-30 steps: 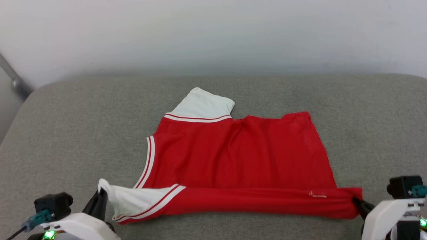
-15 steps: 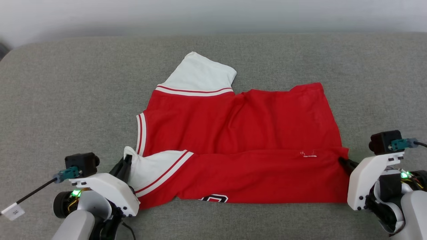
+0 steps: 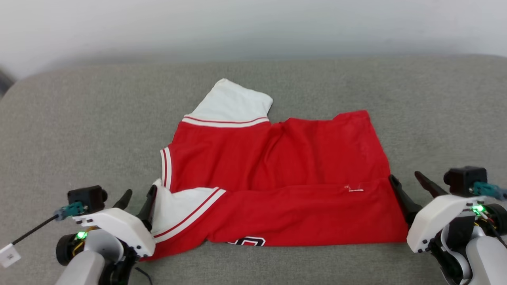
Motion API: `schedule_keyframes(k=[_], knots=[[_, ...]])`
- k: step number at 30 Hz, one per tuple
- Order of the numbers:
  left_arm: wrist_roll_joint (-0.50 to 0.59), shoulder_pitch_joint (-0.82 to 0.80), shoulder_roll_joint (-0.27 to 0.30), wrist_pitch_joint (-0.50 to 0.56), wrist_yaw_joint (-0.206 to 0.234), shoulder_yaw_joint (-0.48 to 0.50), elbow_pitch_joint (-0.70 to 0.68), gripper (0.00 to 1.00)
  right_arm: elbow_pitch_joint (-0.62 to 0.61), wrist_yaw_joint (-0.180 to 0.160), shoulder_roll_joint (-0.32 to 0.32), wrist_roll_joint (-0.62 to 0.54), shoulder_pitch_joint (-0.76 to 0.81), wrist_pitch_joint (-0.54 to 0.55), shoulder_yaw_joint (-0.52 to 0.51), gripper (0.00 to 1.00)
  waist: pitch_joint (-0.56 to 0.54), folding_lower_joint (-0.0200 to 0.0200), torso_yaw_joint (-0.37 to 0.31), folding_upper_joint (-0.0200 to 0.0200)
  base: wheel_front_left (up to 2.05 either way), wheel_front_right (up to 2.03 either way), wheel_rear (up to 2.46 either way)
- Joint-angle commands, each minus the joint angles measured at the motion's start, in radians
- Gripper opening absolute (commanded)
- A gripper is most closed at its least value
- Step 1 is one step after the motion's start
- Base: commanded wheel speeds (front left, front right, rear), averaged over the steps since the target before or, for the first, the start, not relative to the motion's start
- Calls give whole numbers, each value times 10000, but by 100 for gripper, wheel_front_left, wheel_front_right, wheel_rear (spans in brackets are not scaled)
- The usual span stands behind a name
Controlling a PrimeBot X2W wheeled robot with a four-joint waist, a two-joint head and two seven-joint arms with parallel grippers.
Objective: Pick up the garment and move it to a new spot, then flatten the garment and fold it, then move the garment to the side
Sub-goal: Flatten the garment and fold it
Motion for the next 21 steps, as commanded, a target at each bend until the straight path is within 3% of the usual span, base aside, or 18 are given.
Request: schedule_keyframes(k=[1, 9, 17, 21], knots=[[-26, 146, 198, 22, 46, 84, -79, 100, -167, -8, -3, -162, 261, -632, -26, 100, -480, -2, -203, -1, 0, 0, 0], [-180, 269, 984, 886, 299, 285, -1082, 100, -1110, -8, 329, -1004, 1090, -2417, -700, 100, -1255, -2, -483, -1, 0, 0, 0], [-792, 768, 2001, 3209, 587, 271, -2323, 100, -2701, -8, 985, -1690, 2178, -2518, -1095, 100, -1499, -2, -895, -1, 0, 0, 0], [-1270, 1103, 2250, 4336, 667, 167, -2591, 100, -3238, -7, 1164, -1826, 2475, -2353, -1124, 100, -1406, -2, -1022, -1, 0, 0, 0]])
